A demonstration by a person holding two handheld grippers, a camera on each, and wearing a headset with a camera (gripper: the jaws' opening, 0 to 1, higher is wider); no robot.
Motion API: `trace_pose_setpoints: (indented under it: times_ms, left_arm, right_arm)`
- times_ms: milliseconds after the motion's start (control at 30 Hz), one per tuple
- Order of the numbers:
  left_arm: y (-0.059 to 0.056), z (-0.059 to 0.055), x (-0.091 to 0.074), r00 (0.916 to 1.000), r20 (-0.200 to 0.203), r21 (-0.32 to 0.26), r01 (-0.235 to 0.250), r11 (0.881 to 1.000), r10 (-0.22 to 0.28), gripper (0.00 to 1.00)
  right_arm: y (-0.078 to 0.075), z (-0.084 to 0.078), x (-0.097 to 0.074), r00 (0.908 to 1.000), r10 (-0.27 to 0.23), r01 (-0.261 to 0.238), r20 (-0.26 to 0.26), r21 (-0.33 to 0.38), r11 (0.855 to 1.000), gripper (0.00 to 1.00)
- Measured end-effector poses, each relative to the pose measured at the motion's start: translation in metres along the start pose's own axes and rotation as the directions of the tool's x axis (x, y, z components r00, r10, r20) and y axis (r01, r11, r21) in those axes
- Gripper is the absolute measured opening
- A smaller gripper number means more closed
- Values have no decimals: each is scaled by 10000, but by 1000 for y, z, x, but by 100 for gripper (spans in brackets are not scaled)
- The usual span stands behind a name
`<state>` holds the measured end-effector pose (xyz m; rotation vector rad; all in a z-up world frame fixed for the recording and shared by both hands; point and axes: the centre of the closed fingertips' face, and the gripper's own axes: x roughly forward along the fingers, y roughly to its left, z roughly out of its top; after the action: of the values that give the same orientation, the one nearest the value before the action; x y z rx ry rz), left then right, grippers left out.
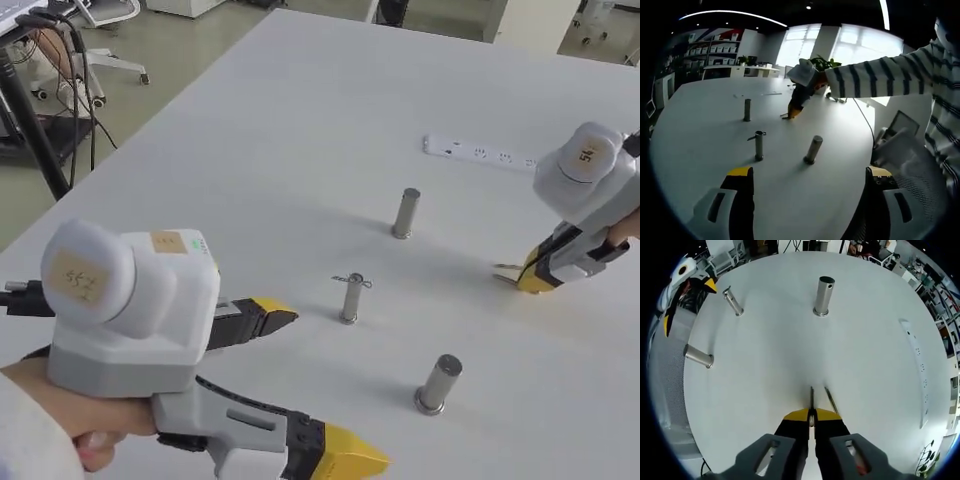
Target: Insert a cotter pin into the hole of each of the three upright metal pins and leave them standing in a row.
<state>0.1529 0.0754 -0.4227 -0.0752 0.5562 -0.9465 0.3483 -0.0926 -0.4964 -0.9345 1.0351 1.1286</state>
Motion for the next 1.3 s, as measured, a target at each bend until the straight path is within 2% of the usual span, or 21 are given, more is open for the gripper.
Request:
trace_pose_setpoints:
  times_ms: [67,200,367,600,767,1000,1200,1300]
  left_arm:
    - [-1,2,0,9999,41,27,95,10000,-95,91]
    - [3,3,0,10000,-4,110,-16,9999,16,91]
    - [5,11,-5,9997,207,153,-109,9998,106,91]
    - [7,10,-7,9997,144,220,-196,9996,192,91]
    - [7,15,-7,9995,253,213,-201,9996,195,90]
    - [10,24,-4,9992,354,142,-173,9997,168,84]
    - [11,29,-3,9987,484,-16,-183,9998,184,80]
    - [10,32,-1,9984,530,-36,-169,9999,171,79]
  right_arm:
    - [-1,2,0,10000,-87,87,12,-320,9995,0]
    - [-1,3,0,10000,-82,82,1,-86,9999,0]
    - [1,2,-4,10000,-98,98,1,86,9999,0]
    - [2,5,-17,9967,-459,428,669,469,9980,0]
    - [5,7,-26,9922,-676,632,1047,447,9970,0]
    - [11,14,-41,9796,-1148,1128,1651,211,9934,0]
    - [21,25,-56,9624,-1548,1612,2234,-105,9869,0]
    - [24,30,-62,9496,-1875,1967,2511,-118,9804,0]
